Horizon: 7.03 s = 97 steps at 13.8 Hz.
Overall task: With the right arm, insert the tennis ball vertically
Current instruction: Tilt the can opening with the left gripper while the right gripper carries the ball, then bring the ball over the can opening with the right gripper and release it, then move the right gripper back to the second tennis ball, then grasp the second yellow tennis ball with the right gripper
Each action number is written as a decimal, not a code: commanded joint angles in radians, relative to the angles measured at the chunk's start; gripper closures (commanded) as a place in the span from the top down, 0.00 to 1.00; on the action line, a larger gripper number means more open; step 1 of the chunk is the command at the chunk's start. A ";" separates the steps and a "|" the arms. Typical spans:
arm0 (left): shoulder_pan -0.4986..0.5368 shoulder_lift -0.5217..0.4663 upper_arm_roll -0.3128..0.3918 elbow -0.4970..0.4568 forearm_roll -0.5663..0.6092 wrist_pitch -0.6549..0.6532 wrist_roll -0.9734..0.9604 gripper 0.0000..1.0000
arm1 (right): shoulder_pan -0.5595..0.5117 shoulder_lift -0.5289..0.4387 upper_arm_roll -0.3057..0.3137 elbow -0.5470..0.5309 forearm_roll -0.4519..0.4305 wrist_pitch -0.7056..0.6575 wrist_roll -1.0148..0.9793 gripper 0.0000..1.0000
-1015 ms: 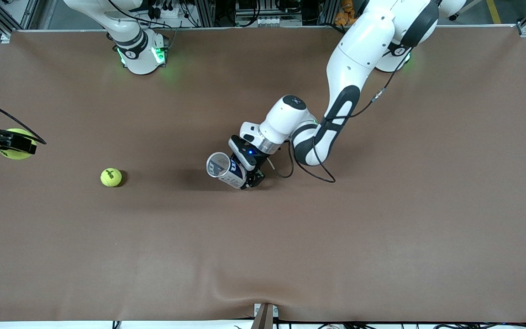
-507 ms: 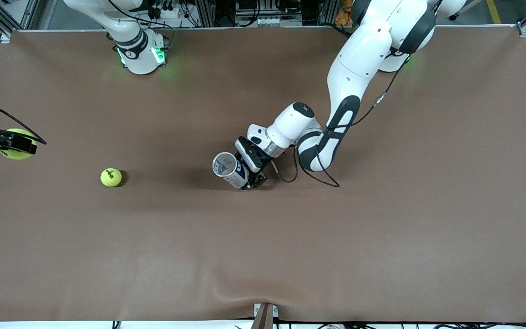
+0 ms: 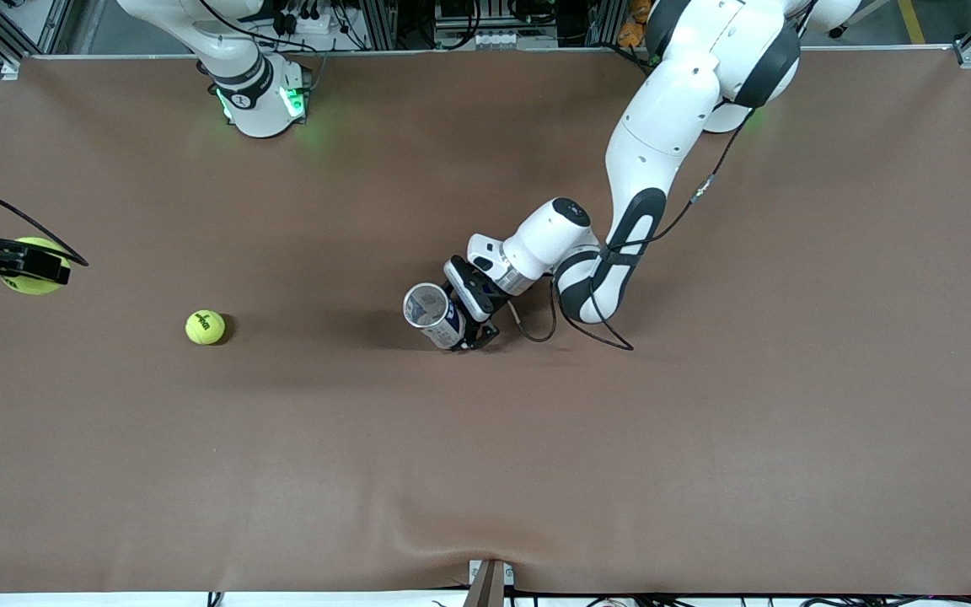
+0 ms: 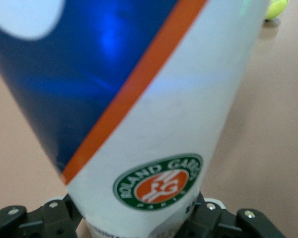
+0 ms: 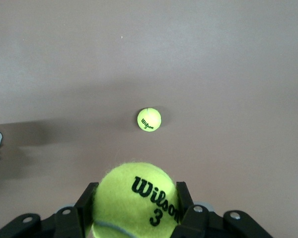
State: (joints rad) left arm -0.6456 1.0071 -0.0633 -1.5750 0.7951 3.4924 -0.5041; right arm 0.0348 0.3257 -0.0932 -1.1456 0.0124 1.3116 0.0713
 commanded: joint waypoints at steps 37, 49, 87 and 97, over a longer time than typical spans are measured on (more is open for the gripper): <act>0.006 0.010 0.005 0.010 0.035 0.030 -0.013 0.83 | 0.608 0.312 0.010 -0.029 0.118 0.413 1.039 0.00; 0.029 0.004 0.005 0.010 0.076 0.034 -0.013 0.83 | 0.628 0.332 0.009 -0.042 0.142 0.413 1.042 1.00; 0.049 0.007 0.005 0.012 0.110 0.036 -0.013 0.97 | -0.013 0.184 0.004 -0.531 -0.091 0.535 -0.090 1.00; 0.049 0.005 0.003 0.010 0.108 0.036 -0.014 1.00 | -0.010 0.188 0.006 -0.700 -0.080 0.767 -0.036 1.00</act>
State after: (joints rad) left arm -0.5999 1.0089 -0.0623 -1.5724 0.8778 3.5032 -0.5026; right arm 0.0288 0.5363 -0.0954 -1.8071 -0.0603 2.0552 0.0145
